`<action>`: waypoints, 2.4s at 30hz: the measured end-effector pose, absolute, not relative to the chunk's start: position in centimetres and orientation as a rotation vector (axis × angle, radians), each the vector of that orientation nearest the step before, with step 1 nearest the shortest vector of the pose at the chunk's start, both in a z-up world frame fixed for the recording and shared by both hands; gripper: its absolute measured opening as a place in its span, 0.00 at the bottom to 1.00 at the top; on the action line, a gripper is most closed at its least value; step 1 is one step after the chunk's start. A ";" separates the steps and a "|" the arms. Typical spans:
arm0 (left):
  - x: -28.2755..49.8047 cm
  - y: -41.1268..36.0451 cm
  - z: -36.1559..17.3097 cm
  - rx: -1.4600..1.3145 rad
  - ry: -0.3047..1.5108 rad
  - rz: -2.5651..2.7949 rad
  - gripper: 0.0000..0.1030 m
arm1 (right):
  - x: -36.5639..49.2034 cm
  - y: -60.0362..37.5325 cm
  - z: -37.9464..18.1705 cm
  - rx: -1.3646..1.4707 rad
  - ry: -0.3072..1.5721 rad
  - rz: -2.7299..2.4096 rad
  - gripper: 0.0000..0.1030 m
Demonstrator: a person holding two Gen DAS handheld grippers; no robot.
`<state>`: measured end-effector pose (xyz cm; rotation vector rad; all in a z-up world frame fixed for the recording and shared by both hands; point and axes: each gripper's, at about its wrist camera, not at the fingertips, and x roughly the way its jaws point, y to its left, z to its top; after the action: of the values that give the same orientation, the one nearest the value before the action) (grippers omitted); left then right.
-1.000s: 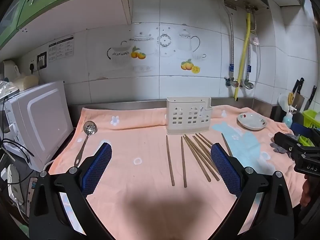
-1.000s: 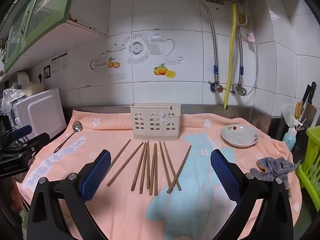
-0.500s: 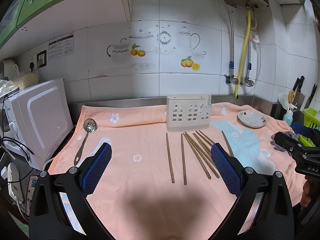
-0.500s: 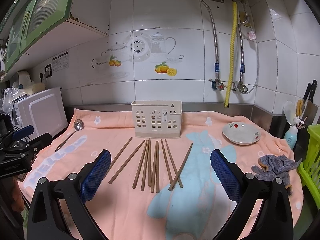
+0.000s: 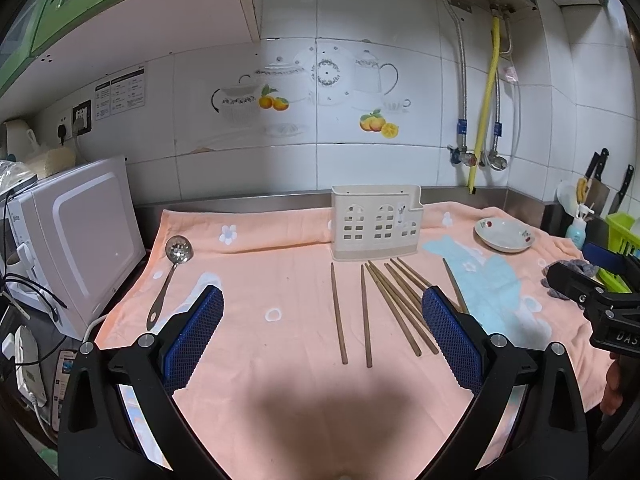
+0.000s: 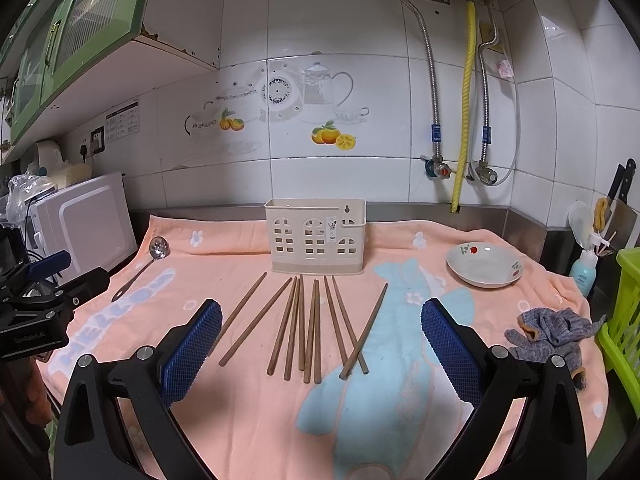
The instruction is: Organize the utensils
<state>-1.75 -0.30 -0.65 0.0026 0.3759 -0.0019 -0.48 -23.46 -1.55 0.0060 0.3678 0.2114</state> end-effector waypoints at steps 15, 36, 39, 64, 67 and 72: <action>-1.8 -0.6 -0.6 0.004 0.373 -0.008 0.95 | -0.4 -23.4 -1.6 0.003 0.372 0.213 0.94; -0.9 -0.9 -0.8 0.006 0.393 -0.020 0.95 | 0.0 -23.5 -1.9 0.006 0.385 0.215 0.94; -0.8 -0.8 -0.9 0.003 0.399 -0.020 0.95 | 0.3 -23.5 -2.0 0.005 0.392 0.216 0.94; 1.1 -0.7 -2.3 -0.006 0.465 -0.017 0.95 | 2.1 -23.1 -2.9 0.005 0.452 0.224 0.94; 1.4 -0.6 -2.5 -0.007 0.472 -0.020 0.95 | 2.4 -23.1 -3.1 0.004 0.459 0.223 0.94; 2.1 -0.5 -2.8 -0.010 0.492 -0.020 0.95 | 3.0 -23.0 -3.5 0.005 0.477 0.223 0.94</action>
<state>2.05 -0.54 -2.84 -0.0098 0.4924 -0.0202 2.97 -23.03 -3.49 0.0049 0.4766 0.2228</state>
